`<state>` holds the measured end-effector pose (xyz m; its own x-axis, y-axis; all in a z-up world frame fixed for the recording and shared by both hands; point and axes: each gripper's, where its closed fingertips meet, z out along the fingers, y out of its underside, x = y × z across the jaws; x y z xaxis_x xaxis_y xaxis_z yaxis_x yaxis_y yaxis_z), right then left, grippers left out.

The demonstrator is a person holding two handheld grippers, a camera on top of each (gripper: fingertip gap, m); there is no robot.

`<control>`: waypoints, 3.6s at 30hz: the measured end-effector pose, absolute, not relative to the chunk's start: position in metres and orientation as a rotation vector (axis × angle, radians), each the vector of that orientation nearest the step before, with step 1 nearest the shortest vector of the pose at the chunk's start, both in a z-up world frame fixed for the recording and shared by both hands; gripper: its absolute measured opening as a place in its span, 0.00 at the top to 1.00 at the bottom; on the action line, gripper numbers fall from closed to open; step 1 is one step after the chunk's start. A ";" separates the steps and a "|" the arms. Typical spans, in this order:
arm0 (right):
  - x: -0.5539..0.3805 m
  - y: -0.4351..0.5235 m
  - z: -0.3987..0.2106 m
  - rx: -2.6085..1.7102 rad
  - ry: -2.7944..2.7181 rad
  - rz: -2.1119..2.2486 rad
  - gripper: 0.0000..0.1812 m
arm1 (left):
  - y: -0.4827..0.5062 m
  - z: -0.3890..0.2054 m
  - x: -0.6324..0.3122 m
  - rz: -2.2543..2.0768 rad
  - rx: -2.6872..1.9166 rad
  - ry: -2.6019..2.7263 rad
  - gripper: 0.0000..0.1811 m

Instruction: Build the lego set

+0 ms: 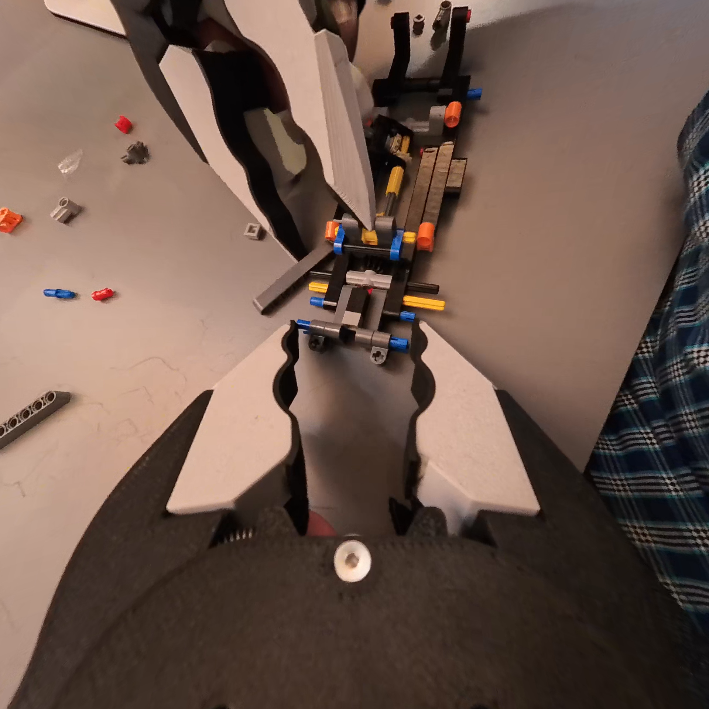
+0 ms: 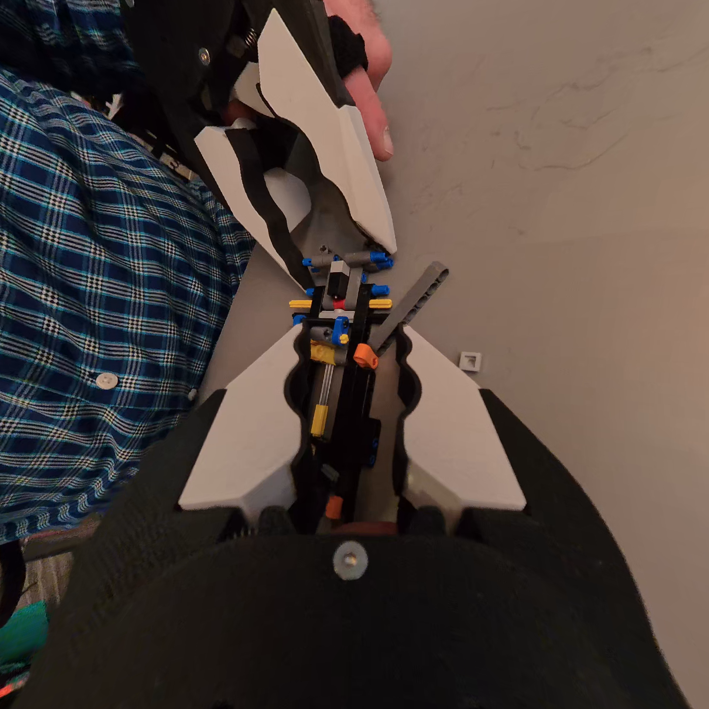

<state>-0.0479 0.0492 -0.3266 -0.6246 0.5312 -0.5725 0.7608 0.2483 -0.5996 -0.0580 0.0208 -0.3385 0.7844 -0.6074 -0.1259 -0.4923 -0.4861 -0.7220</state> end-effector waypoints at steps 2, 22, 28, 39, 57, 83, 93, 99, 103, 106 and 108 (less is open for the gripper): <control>-0.049 0.049 -0.327 1.184 2.288 -1.294 0.76 | 0.021 -0.339 -0.059 -0.187 -2.177 0.814 0.69; -0.050 0.044 -0.327 1.101 2.263 -1.292 0.76 | 0.024 -0.339 -0.058 -0.186 -2.165 0.812 0.65; -0.050 0.043 -0.327 1.103 2.274 -1.297 0.77 | 0.027 -0.342 -0.062 -0.228 -2.204 0.771 0.57; -0.051 0.058 -0.318 1.187 2.361 -1.328 0.75 | 0.024 -0.343 -0.057 -0.310 -2.217 0.805 0.64; -0.033 0.055 -0.338 1.191 2.806 -1.102 0.76 | 0.023 -0.343 -0.057 -0.319 -2.213 0.823 0.64; -0.030 0.047 -0.337 1.101 2.765 -1.224 0.79 | 0.019 -0.342 -0.054 -0.326 -2.206 0.848 0.64; -0.033 0.046 -0.337 1.108 2.751 -1.270 0.79 | 0.013 -0.343 -0.058 -0.357 -2.219 0.858 0.55; -0.032 0.046 -0.337 1.087 2.749 -1.274 0.79 | 0.010 -0.342 -0.063 -0.387 -2.197 0.930 0.62; -0.033 0.046 -0.337 1.097 2.740 -1.290 0.79 | 0.011 -0.342 -0.060 -0.398 -2.174 0.961 0.64; -0.033 0.045 -0.337 1.094 2.733 -1.299 0.79 | 0.011 -0.342 -0.060 -0.395 -2.170 0.965 0.64; -0.032 0.045 -0.337 1.089 2.733 -1.298 0.79 | 0.011 -0.343 -0.060 -0.392 -2.168 0.967 0.64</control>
